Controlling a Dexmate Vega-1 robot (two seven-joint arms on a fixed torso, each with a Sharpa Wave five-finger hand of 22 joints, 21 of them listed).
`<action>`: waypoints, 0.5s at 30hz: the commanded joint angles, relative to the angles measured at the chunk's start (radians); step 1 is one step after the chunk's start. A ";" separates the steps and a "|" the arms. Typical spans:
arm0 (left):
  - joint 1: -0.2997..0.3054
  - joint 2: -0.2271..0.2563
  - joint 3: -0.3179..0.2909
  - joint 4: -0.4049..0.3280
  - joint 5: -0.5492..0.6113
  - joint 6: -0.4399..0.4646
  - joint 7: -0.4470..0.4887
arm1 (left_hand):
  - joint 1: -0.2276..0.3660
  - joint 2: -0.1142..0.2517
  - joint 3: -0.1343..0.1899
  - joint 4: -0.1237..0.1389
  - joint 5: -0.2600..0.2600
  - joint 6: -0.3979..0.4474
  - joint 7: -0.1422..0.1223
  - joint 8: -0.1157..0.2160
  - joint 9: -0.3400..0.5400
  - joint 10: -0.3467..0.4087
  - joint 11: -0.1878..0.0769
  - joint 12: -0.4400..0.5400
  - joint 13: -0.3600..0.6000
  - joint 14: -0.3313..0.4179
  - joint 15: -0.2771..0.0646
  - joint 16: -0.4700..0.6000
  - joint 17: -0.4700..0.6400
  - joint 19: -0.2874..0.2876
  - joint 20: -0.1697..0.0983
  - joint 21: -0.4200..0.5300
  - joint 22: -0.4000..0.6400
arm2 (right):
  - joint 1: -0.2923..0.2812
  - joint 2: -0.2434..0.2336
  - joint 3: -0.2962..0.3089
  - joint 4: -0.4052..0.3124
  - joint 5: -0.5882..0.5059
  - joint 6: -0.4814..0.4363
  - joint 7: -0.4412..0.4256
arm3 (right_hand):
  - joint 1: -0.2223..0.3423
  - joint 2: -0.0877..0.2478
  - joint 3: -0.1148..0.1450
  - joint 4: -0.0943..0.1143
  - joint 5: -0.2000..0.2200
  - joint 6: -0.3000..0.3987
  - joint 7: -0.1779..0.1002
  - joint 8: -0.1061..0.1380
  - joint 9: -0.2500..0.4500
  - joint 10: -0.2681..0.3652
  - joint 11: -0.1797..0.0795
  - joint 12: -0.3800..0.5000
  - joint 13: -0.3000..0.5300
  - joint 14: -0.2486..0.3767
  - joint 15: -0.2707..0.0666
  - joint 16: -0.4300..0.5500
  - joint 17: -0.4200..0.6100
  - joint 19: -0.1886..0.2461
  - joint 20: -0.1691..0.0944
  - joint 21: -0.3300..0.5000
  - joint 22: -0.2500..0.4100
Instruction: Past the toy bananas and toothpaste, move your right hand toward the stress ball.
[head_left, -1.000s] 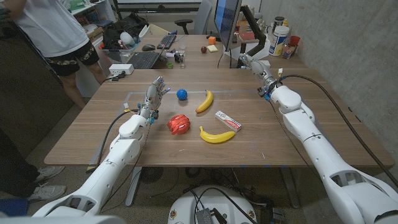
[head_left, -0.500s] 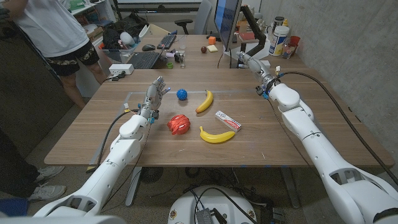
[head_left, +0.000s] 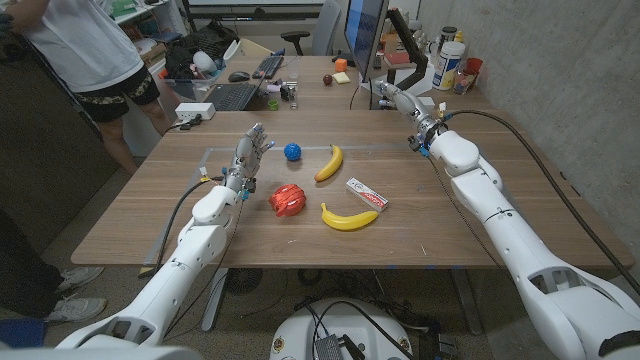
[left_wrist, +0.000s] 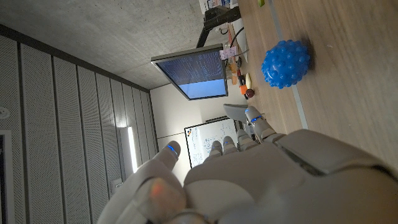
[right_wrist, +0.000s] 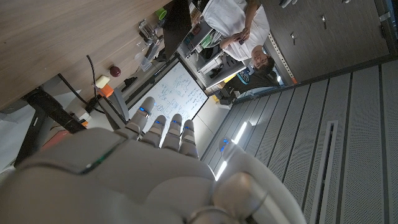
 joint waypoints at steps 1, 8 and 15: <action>0.019 0.002 -0.006 -0.018 -0.007 -0.006 0.002 | -0.006 0.093 0.005 0.002 0.002 -0.023 0.000 0.004 0.002 -0.017 0.005 0.006 0.005 -0.030 -0.015 0.003 0.002 -0.038 -0.053 -0.001 0.002 | 0.017 0.000 -0.019 -0.006 -0.039 0.005 0.003 | 0.009 0.094 0.004 0.001 0.001 0.008 0.002 0.008 0.005 0.001 0.000 0.002 0.003 -0.010 -0.005 0.003 0.004 -0.006 -0.059 -0.003 0.004; 0.031 0.006 -0.012 -0.031 -0.009 -0.006 0.008 | -0.007 0.093 0.005 0.002 0.001 -0.020 0.001 0.005 0.002 -0.017 0.007 0.006 0.005 -0.031 -0.013 0.003 0.002 -0.037 -0.053 -0.003 0.002 | 0.026 -0.002 -0.034 -0.020 -0.069 -0.002 0.003 | 0.010 0.094 0.004 0.001 0.000 0.010 0.002 0.008 0.005 0.003 -0.001 0.003 0.003 -0.007 -0.006 0.005 0.003 -0.005 -0.058 -0.005 0.004; 0.041 0.011 -0.019 -0.041 -0.010 -0.002 0.015 | -0.007 0.093 0.005 0.002 0.001 -0.017 0.002 0.006 0.002 -0.016 0.007 0.007 0.005 -0.031 -0.012 0.003 0.002 -0.037 -0.052 -0.005 0.002 | 0.040 -0.001 -0.049 -0.025 -0.098 -0.004 0.006 | 0.009 0.093 0.003 0.001 0.000 0.012 0.000 0.009 0.005 0.007 -0.001 0.004 0.003 -0.005 -0.005 0.006 0.003 -0.002 -0.058 -0.007 0.005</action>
